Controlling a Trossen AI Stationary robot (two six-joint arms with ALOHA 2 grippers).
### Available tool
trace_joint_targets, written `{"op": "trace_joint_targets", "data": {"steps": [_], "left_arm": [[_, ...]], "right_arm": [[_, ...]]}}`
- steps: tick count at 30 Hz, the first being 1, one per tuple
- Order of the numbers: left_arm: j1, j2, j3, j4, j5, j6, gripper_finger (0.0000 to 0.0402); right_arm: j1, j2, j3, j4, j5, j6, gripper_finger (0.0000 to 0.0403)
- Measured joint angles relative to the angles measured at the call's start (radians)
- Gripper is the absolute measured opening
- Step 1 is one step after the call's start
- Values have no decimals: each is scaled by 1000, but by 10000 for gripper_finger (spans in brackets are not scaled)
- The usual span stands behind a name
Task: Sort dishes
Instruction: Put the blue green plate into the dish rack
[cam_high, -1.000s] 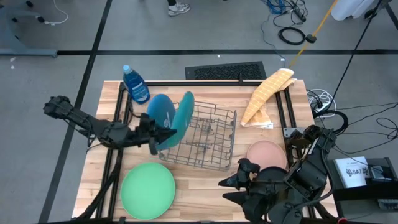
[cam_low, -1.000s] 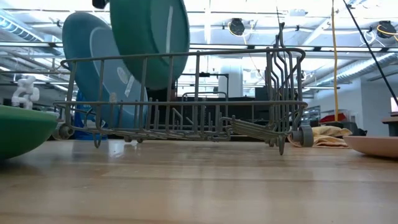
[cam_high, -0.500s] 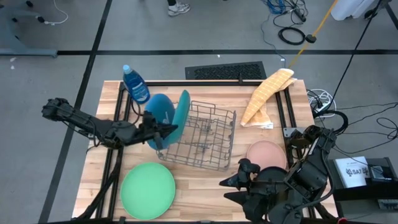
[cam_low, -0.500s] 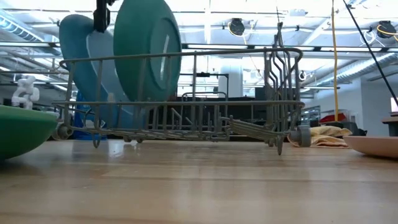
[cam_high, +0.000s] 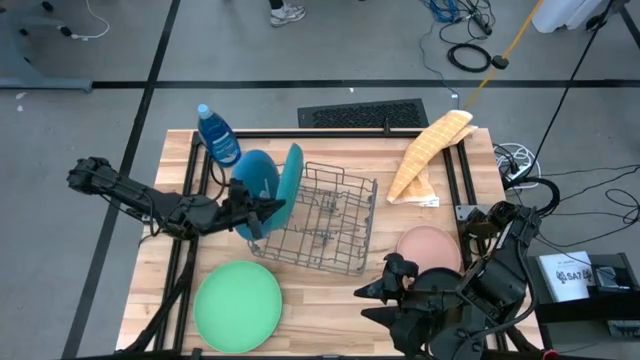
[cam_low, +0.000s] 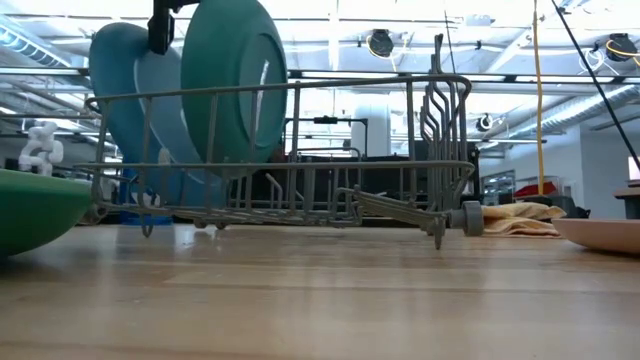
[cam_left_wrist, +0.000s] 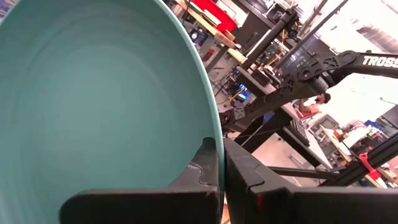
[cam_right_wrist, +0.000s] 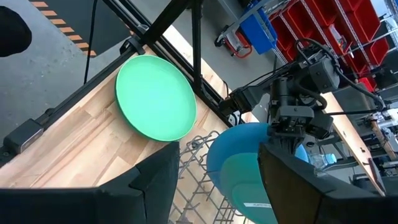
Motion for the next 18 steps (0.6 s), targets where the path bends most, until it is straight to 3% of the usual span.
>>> {"op": "trace_joint_targets", "data": {"steps": [5, 10, 18], "left_arm": [[0, 0, 0, 0, 0, 1, 0], [-5, 0, 0, 2, 0, 4, 0], [-19, 0, 0, 58, 4, 36, 0]], "right_arm": [[-21, 0, -1, -17, 2, 56, 210], [-127, 2, -81, -1, 98, 154, 210], [-306, 2, -249, 242, 59, 183, 198]]}}
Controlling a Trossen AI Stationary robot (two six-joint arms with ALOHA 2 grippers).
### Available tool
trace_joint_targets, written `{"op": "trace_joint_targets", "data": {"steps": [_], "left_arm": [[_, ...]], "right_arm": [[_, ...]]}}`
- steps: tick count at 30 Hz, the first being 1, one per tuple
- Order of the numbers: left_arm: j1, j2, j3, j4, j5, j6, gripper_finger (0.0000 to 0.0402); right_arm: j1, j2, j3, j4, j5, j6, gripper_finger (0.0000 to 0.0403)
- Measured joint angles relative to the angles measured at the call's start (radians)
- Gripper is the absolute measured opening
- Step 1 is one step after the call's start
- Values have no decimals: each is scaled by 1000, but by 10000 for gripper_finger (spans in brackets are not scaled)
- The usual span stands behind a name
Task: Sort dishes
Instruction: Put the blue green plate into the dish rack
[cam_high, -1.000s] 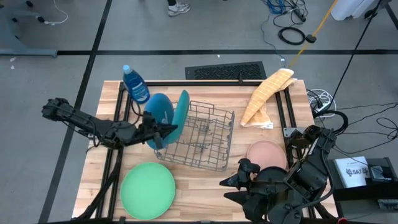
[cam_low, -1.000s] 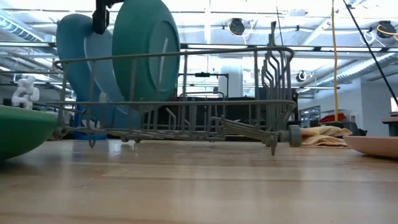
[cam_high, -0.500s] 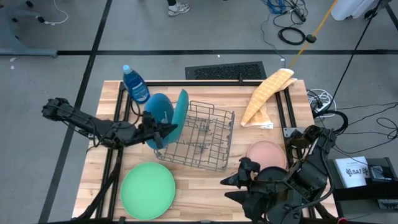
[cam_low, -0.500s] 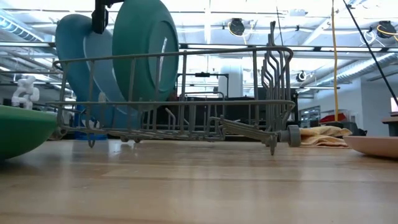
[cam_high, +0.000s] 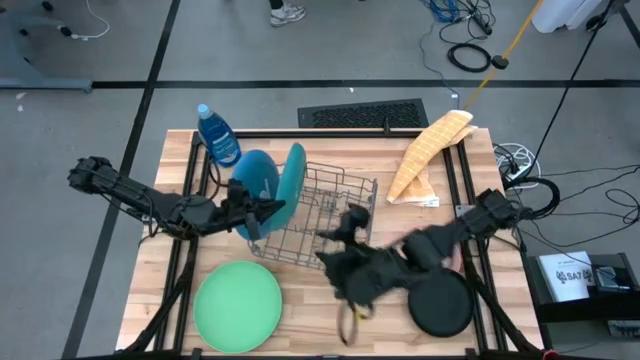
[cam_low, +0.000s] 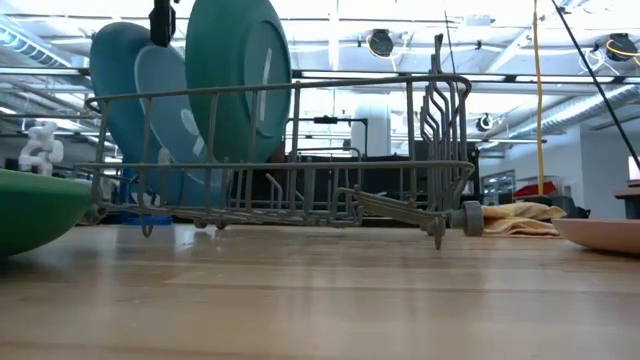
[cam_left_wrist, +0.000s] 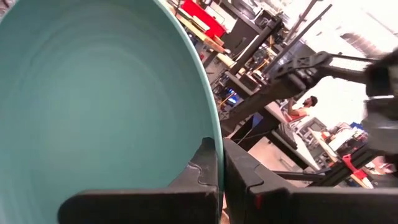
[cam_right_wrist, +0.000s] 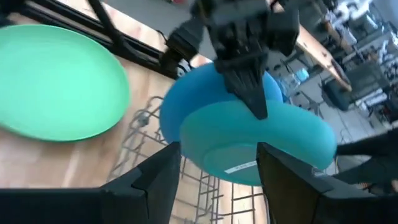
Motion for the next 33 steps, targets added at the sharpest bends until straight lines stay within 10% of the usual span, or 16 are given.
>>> {"op": "trace_joint_targets", "data": {"steps": [18, 33], "left_arm": [[-75, 0, 1, 17, -76, -5, 0], [-99, 0, 1, -24, -118, -2, 0]], "right_arm": [[-349, -2, -120, 169, -237, -29, 8], [-425, -2, -350, 449, -352, 15, 1]]}}
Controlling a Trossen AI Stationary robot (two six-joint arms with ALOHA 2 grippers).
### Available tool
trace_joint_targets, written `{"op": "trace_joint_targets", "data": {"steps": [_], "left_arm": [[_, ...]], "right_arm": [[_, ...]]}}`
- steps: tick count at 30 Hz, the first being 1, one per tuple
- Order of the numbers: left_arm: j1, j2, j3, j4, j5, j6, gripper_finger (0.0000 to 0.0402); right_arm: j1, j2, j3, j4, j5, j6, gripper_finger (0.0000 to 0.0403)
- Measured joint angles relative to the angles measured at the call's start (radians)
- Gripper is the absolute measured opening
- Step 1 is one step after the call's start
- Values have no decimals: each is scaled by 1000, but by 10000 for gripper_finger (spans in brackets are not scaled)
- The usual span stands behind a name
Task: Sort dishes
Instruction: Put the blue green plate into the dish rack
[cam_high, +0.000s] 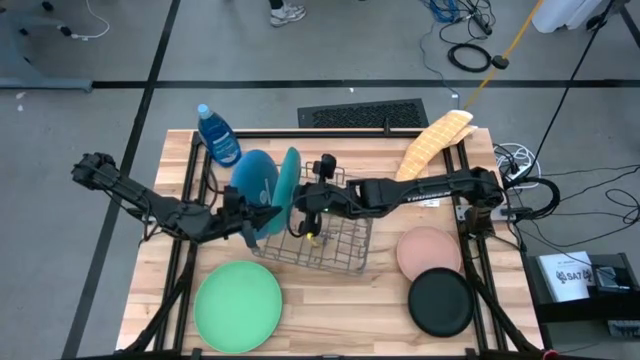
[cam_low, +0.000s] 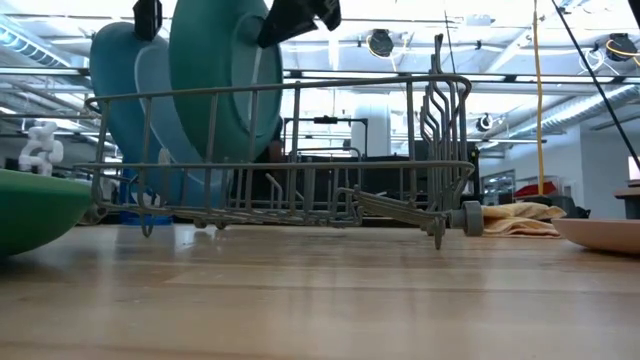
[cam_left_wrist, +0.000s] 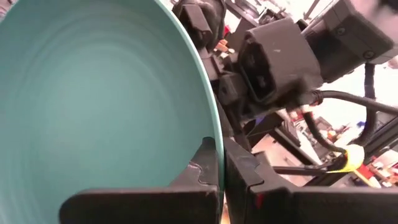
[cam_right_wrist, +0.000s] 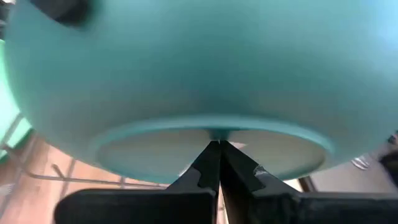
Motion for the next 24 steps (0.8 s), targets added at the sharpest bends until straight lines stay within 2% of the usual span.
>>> {"op": "trace_joint_targets", "data": {"steps": [10, 24], "left_arm": [[0, 0, 0, -35, -20, -11, 2], [1, 7, 2, -119, -42, -155, 7]], "right_arm": [[-1, 0, -57, 88, -5, -10, 1], [-1, 0, -77, 130, -30, -18, 0]]}}
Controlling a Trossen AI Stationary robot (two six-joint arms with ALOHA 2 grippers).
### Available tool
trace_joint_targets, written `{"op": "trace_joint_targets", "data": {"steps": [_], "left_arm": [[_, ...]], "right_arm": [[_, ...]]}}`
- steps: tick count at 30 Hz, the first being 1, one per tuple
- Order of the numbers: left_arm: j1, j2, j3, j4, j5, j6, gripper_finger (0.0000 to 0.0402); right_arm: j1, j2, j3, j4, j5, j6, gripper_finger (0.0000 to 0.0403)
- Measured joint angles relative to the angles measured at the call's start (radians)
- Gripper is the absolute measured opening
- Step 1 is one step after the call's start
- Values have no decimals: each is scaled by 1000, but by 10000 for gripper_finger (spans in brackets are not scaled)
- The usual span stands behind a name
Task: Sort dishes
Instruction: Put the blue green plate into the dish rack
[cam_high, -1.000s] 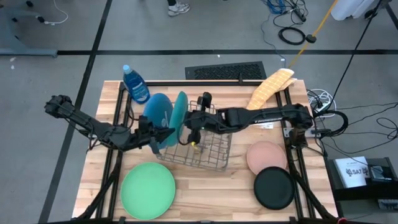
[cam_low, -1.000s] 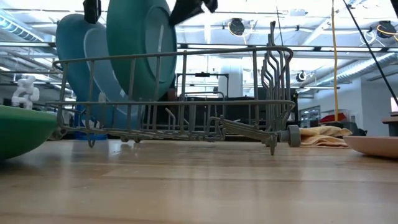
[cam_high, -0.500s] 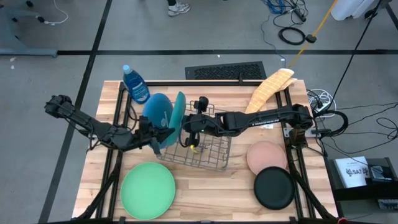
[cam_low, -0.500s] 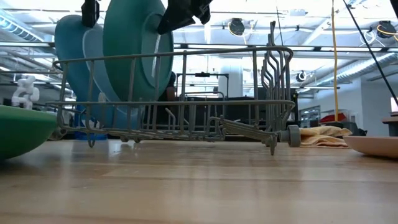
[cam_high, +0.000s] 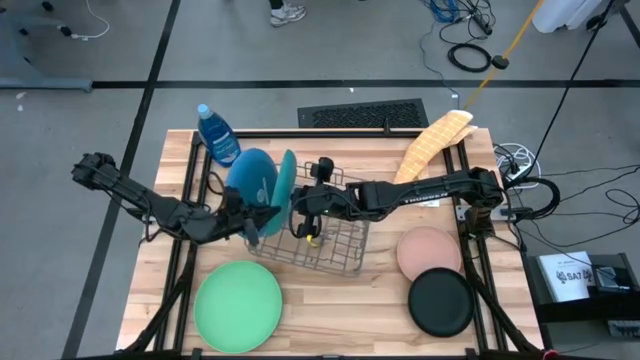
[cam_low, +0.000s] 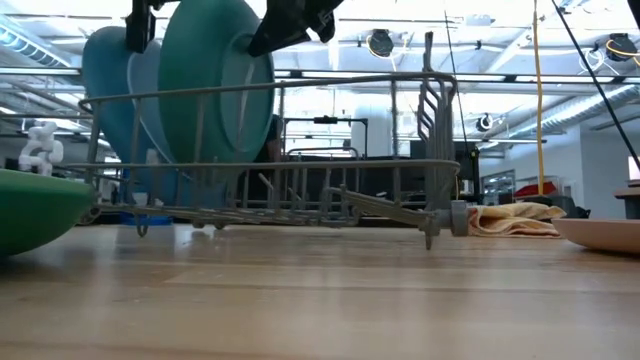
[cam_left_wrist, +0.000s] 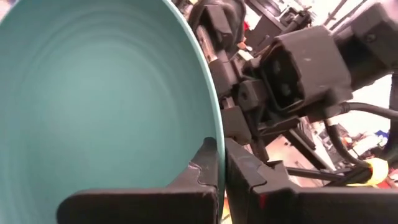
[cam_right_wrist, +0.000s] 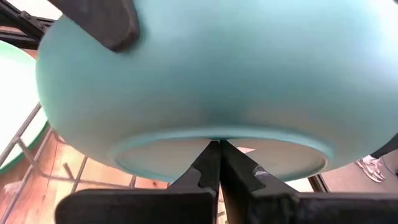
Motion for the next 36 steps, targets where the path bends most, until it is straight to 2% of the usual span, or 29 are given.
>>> {"op": "trace_joint_targets", "data": {"steps": [7, 15, 19, 36], "left_arm": [[0, 16, 0, 7, -6, -3, 18], [0, 17, -1, 8, 1, -14, 92], [0, 17, -1, 33, 17, -10, 115], [-2, -35, 4, 118, 60, 45, 121]], "right_arm": [[0, 0, 0, -2, -12, 0, 0], [-4, 0, 0, -1, -25, 8, 0], [-11, 0, 0, -1, -29, 16, 0], [-36, 0, 0, -1, -53, 20, 0]]}}
